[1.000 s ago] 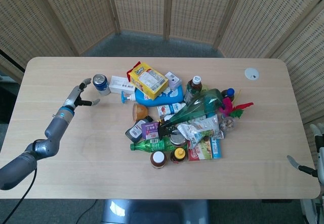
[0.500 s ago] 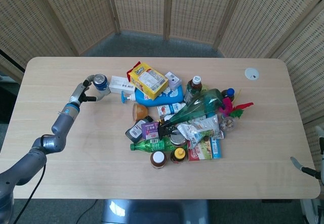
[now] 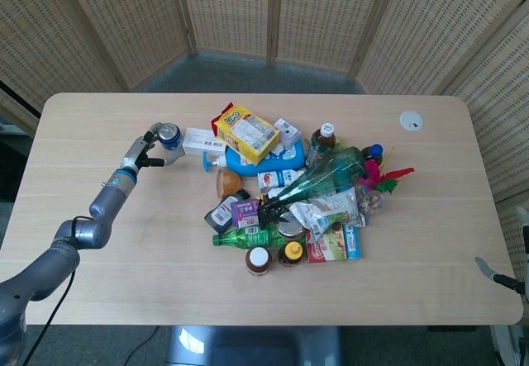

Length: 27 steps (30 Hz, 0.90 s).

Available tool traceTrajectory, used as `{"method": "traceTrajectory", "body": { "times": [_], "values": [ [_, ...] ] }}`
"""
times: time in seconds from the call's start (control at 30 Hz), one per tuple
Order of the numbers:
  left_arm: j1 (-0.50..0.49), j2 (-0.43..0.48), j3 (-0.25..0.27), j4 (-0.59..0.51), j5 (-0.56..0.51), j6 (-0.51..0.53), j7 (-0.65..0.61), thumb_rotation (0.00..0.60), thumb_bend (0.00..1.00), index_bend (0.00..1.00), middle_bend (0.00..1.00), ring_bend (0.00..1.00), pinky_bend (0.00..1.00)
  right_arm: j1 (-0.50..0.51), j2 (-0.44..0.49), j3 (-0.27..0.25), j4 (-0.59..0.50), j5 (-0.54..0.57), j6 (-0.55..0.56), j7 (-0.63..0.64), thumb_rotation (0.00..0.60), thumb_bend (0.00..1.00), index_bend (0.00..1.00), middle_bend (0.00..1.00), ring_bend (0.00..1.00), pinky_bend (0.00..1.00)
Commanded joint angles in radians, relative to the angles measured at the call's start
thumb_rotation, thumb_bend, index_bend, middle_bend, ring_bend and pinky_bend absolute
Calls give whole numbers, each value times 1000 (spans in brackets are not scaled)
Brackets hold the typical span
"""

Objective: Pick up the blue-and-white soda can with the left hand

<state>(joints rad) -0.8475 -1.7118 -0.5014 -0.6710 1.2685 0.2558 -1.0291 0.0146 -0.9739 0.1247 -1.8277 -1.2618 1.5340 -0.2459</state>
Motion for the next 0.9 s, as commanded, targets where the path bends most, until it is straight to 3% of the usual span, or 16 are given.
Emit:
{"method": "traceTrajectory", "body": {
  "times": [0.03,0.23,0.57,0.77,0.9],
  "values": [
    [31,34,23,-61,38,10,-45,600,322,0,0,0,0,0,0,0,2,-2,-2,4,392,182,0,0,0,0],
    [101,115,80,-211,111,50,-136,600,321,0,0,0,0,3,-2,0,10,-11,-7,18,390,181,0,0,0,0],
    [188,290,255,-464,301,234,-366,600,321,0,0,0,0,-4,0,-4,8,-31,2,31,390,181,0,0,0,0],
    [194,349,361,-484,375,349,-484,600,322,0,0,0,0,-3,-2,-7,11,-39,-3,38,391,181,0,0,0,0],
    [180,338,388,-435,361,376,-493,600,320,0,0,0,0,-4,-2,-7,12,-44,-1,42,385,183,0,0,0,0]
  ]
}}
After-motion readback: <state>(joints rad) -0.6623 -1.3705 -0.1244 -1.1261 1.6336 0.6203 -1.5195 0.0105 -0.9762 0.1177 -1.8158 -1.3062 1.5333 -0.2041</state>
